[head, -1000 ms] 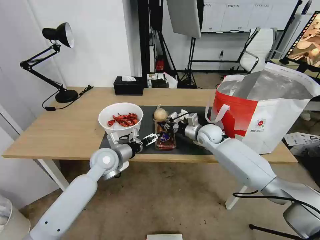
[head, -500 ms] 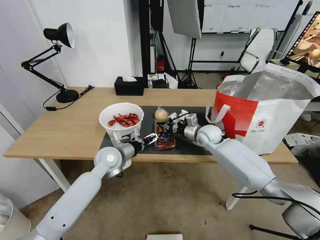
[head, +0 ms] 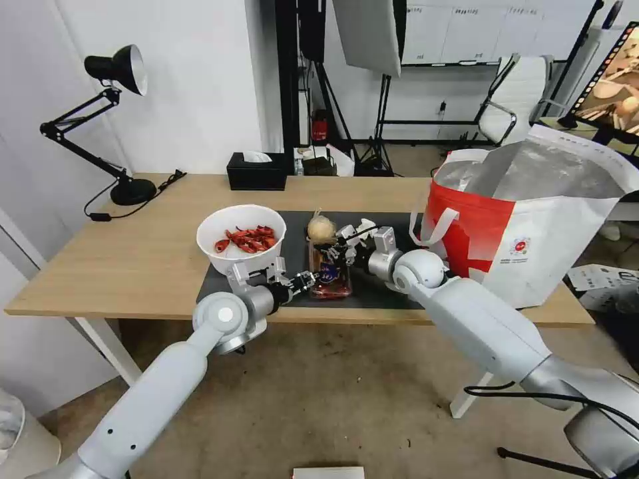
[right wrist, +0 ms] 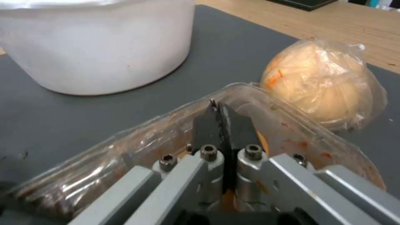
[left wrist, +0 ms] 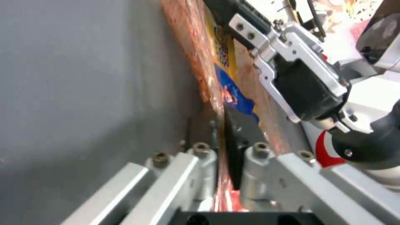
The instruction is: Pick up the trash from the table and place it into the takeout bag.
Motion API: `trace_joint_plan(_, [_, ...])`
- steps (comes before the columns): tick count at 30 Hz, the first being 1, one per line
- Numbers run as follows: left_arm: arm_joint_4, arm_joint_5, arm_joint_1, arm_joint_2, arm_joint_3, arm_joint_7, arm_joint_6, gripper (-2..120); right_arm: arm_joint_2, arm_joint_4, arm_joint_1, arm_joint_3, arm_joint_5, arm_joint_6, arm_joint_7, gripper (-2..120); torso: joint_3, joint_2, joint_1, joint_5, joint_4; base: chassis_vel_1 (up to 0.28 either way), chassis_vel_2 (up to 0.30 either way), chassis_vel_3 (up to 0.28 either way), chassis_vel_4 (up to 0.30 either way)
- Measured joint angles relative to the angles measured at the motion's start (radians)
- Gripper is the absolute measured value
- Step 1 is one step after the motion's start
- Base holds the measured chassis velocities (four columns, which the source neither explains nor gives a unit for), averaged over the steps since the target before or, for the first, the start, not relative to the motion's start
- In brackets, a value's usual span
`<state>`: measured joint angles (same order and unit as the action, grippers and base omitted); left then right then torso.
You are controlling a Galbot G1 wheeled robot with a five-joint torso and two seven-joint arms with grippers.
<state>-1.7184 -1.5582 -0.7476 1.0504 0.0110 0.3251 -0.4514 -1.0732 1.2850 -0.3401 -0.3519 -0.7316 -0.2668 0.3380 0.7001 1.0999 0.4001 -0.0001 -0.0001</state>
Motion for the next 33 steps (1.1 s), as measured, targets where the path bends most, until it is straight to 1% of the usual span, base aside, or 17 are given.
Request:
trace_joint_plan(6, [0.003, 0.003, 0.003, -0.004, -0.002, -0.002, 0.005, 0, 0.000, 0.005, -0.005, 0.001, -0.004, 0.004, 0.000, 0, 0.000, 0.000, 0.000, 0.0000, 0.0001, 0.000, 0.000, 0.000, 0.000])
trace_joint_plan(10, [-0.012, 0.010, 0.000, -0.004, -0.006, -0.003, 0.026, 0, -0.004, 0.027, -0.022, 0.040, -0.089, 0.068, -0.031, 0, 0.000, 0.000, 0.000, 0.0001, 0.0001, 0.000, 0.000, 0.000, 0.000])
trace_joint_plan(12, [-0.042, 0.030, -0.002, -0.010, -0.018, -0.007, 0.042, 0, -0.012, 0.132, -0.068, 0.136, -0.270, 0.153, -0.138, 3, 0.000, 0.000, 0.000, -0.0001, 0.0004, 0.000, 0.000, 0.000, 0.000])
trace_joint_plan(13, [-0.042, 0.030, -0.002, -0.010, -0.018, -0.007, 0.042, 0, -0.012, 0.132, -0.068, 0.136, -0.270, 0.153, -0.138, 3, 0.000, 0.000, 0.000, -0.0001, 0.0004, 0.000, 0.000, 0.000, 0.000])
trace_joint_plan(15, [-0.087, 0.056, -0.003, -0.030, -0.033, -0.023, 0.060, 0, 0.011, 0.275, -0.148, 0.230, -0.347, 0.227, -0.249, 15, 0.000, 0.000, 0.000, -0.0001, 0.0007, 0.000, 0.000, 0.000, 0.000])
trace_joint_plan(16, [-0.087, 0.056, -0.003, -0.030, -0.033, -0.023, 0.060, 0, 0.011, 0.275, -0.148, 0.230, -0.347, 0.227, -0.249, 15, 0.000, 0.000, 0.000, -0.0001, 0.0007, 0.000, 0.000, 0.000, 0.000])
trace_joint_plan(17, [-0.113, 0.069, -0.002, -0.038, -0.041, -0.028, 0.072, 0, 0.041, 0.363, -0.216, 0.269, -0.351, 0.258, -0.298, 20, 0.000, 0.000, 0.000, 0.0000, 0.0004, 0.000, 0.000, 0.000, 0.000])
trace_joint_plan(19, [-0.146, 0.082, 0.001, -0.043, -0.053, -0.033, 0.082, 0, 0.078, 0.476, -0.323, 0.324, -0.332, 0.275, -0.356, 28, 0.000, 0.000, 0.000, 0.0003, -0.0004, 0.000, 0.000, 0.000, 0.000])
trace_joint_plan(20, [-0.146, 0.082, 0.001, -0.043, -0.053, -0.033, 0.082, 0, 0.078, 0.476, -0.323, 0.324, -0.332, 0.275, -0.356, 28, 0.000, 0.000, 0.000, 0.0003, -0.0004, 0.000, 0.000, 0.000, 0.000])
trace_joint_plan(23, [-0.186, 0.118, 0.026, -0.053, -0.087, -0.049, 0.096, 0, 0.143, 0.615, -0.474, 0.388, -0.277, 0.274, -0.445, 45, 0.000, 0.000, 0.000, 0.0003, -0.0003, 0.000, 0.000, 0.000, 0.000])
trace_joint_plan(24, [-0.186, 0.118, 0.026, -0.053, -0.087, -0.049, 0.096, 0, 0.143, 0.615, -0.474, 0.388, -0.277, 0.274, -0.445, 45, 0.000, 0.000, 0.000, 0.0003, -0.0003, 0.000, 0.000, 0.000, 0.000])
trace_joint_plan(26, [-0.168, 0.158, 0.080, -0.073, -0.099, -0.050, 0.126, 0, 0.174, 0.675, -0.552, 0.427, -0.226, 0.256, -0.485, 55, 0.000, 0.000, 0.000, 0.0001, 0.0001, 0.000, 0.000, 0.000, 0.000])
trace_joint_plan(28, [-0.162, 0.162, 0.092, -0.077, -0.100, -0.051, 0.131, 0, 0.177, 0.685, -0.565, 0.434, -0.217, 0.251, -0.489, 57, 0.000, 0.000, 0.000, 0.0000, 0.0002, 0.000, 0.000, 0.000, 0.000])
trace_joint_plan(29, [-0.133, 0.172, 0.159, -0.093, -0.096, -0.051, 0.151, 0, 0.189, 0.723, -0.631, 0.470, -0.161, 0.225, -0.500, 65, 0.000, 0.000, 0.000, -0.0002, 0.0006, 0.000, 0.000, 0.000, 0.000])
trace_joint_plan(30, [-0.133, 0.172, 0.159, -0.093, -0.096, -0.051, 0.151, 0, 0.189, 0.723, -0.631, 0.470, -0.161, 0.225, -0.500, 65, 0.000, 0.000, 0.000, -0.0002, 0.0006, 0.000, 0.000, 0.000, 0.000])
trace_joint_plan(32, [-0.087, 0.189, 0.308, -0.098, -0.033, -0.057, 0.185, 0, 0.193, 0.772, -0.774, 0.538, -0.001, 0.199, -0.489, 78, 0.000, 0.000, 0.000, 0.0001, 0.0007, 0.000, 0.000, 0.000, 0.000])
trace_joint_plan(33, [-0.087, 0.189, 0.308, -0.098, -0.033, -0.057, 0.185, 0, 0.193, 0.772, -0.774, 0.538, -0.001, 0.199, -0.489, 78, 0.000, 0.000, 0.000, 0.0001, 0.0007, 0.000, 0.000, 0.000, 0.000])
